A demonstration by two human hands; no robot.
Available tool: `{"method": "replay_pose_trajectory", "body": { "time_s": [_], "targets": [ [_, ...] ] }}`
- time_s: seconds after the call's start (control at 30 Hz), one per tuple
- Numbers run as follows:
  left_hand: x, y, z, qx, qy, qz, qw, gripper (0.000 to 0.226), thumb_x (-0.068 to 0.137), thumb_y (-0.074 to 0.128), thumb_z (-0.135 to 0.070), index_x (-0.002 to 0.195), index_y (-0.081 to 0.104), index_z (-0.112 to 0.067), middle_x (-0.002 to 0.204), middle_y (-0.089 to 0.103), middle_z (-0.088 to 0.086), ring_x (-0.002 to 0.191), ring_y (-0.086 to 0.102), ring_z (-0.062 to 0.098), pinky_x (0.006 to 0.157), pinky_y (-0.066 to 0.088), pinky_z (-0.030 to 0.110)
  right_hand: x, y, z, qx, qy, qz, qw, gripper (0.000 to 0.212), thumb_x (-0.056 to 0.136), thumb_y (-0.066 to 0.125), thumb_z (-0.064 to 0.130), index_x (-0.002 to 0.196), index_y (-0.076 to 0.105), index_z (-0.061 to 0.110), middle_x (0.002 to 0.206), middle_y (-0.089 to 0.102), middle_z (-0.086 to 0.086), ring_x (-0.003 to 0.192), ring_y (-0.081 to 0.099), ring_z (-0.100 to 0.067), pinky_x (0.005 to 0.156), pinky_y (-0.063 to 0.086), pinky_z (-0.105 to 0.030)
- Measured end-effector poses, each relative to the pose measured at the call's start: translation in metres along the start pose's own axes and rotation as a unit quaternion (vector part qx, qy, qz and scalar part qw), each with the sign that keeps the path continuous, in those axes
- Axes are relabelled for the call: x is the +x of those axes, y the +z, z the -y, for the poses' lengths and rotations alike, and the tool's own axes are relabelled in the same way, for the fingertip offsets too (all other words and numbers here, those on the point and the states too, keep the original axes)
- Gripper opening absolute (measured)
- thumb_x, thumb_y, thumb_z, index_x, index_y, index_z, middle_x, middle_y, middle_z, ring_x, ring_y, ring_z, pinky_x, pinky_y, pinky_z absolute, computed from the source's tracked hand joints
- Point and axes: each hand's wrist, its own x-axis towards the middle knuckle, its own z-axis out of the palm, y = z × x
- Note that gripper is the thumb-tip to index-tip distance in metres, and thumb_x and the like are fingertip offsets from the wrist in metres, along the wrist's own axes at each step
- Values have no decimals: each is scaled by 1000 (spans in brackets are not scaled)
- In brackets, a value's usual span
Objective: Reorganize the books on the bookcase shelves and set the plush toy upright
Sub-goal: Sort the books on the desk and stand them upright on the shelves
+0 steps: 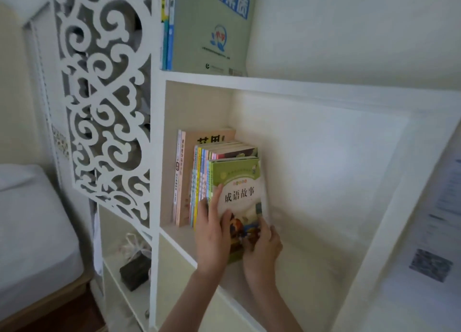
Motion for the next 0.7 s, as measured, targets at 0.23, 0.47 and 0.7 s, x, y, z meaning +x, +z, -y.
{"method": "replay_pose_trajectory", "body": {
  "time_s": [0.23, 0.47, 0.7],
  "targets": [
    [11, 26, 15, 109, 30, -20, 993, 54, 93, 40, -31, 143, 20, -37, 137, 30, 14, 125, 33, 26, 105, 19, 31, 14, 15, -2, -128, -7, 73, 989, 67, 93, 49, 17, 151, 17, 21, 150, 26, -11, 134, 32, -27, 109, 26, -28],
    [25, 36, 34, 111, 81, 11, 991, 86, 93, 55, -24, 151, -8, -17, 159, -3, 12, 146, -1, 30, 118, 11, 49, 25, 24, -5, -204, -23, 79, 975, 70, 97, 41, 22, 152, -1, 22, 158, 14, 2, 132, 32, -21, 108, 23, -28],
    [27, 23, 20, 184, 27, 57, 981, 99, 88, 63, -33, 149, -15, -19, 158, -7, 10, 146, -5, 25, 116, 10, 56, 18, 17, 9, -113, 9, 72, 991, 68, 95, 49, 25, 152, 11, 21, 152, 31, -4, 126, 41, -29, 107, 29, -32]
  ]
}}
